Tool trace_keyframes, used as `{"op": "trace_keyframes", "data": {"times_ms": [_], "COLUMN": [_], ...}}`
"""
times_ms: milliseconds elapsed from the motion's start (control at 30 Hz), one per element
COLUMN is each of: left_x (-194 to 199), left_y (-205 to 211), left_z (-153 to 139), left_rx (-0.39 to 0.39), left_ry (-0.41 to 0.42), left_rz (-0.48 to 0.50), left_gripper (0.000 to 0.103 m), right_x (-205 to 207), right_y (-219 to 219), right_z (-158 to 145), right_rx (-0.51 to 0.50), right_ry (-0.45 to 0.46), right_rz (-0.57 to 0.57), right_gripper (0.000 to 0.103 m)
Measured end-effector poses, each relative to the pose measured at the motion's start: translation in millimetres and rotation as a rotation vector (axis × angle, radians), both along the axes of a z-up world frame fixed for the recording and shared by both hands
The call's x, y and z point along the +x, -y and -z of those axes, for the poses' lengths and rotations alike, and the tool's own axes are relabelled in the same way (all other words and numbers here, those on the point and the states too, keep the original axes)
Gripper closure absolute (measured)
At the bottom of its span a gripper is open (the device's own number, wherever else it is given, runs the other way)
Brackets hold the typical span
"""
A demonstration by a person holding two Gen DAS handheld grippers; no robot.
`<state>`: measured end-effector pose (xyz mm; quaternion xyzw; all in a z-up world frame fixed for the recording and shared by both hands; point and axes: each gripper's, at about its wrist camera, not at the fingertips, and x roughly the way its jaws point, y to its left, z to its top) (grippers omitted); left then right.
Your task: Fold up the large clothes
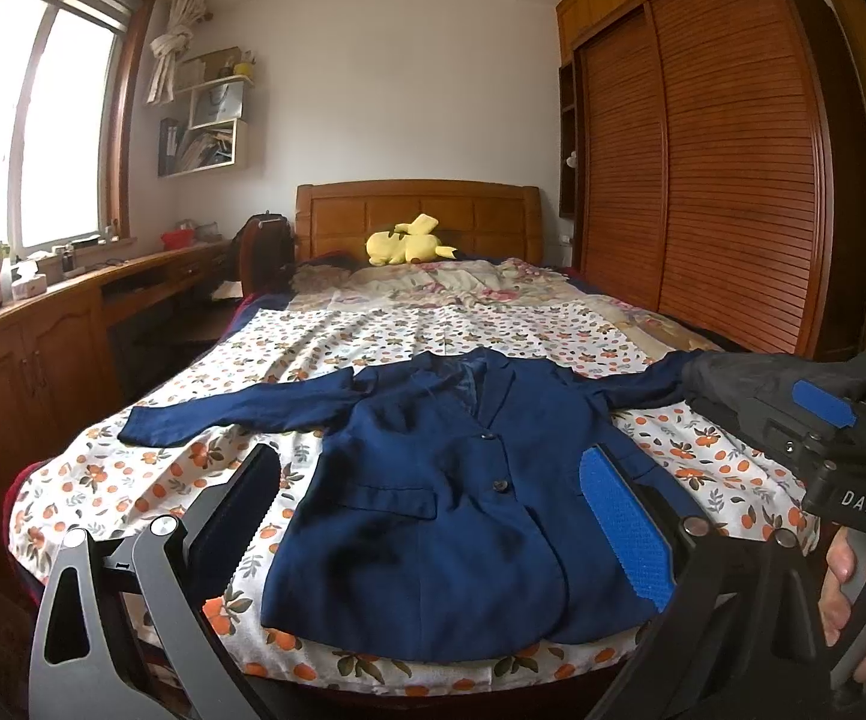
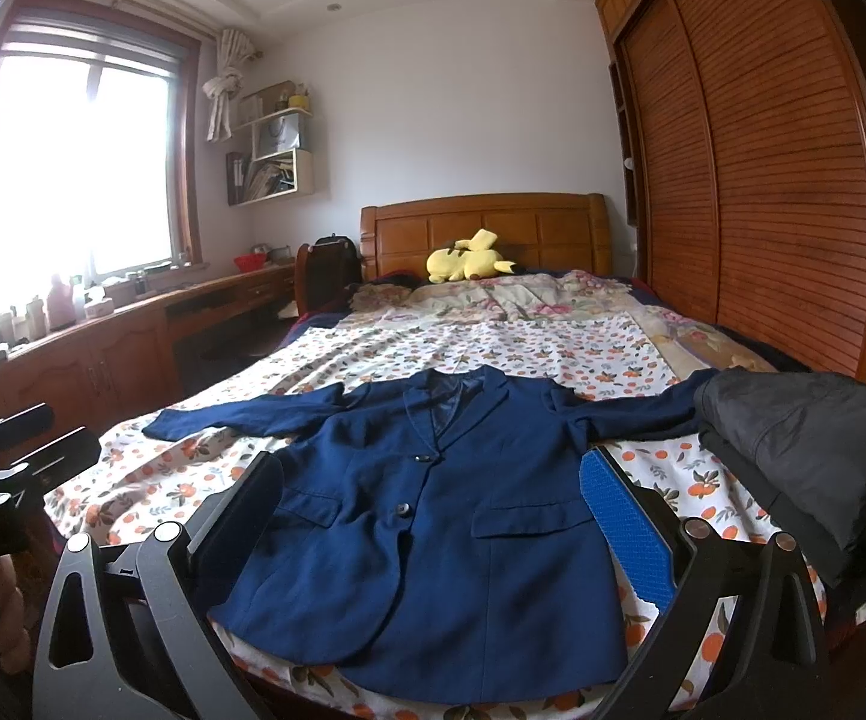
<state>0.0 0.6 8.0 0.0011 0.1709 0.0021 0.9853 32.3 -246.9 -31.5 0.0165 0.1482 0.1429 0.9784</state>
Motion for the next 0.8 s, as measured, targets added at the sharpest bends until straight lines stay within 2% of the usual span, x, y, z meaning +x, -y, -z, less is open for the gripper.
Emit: {"op": "trace_keyframes", "data": {"times_ms": [333,567,800], "left_x": [0.1,-1.4,-2.8], "left_y": [-1.3,2.5,3.4], "left_z": [1.4,5.1,5.3], "left_rx": [-0.002,0.001,0.003], "left_ry": [0.001,0.009,0.012], "left_rz": [0.003,0.009,0.010], "left_gripper": [0.002,0.002,0.002], "right_x": [0.8,-0.4,-3.3], "right_y": [1.2,-2.6,4.0], "right_z": [2.5,-8.4,-3.1], "right_rx": [0.001,0.006,0.011], "right_ry": [0.002,0.007,0.012], "right_rz": [-0.001,0.001,0.002], "right_gripper": [0.007,0.007,0.007]}}
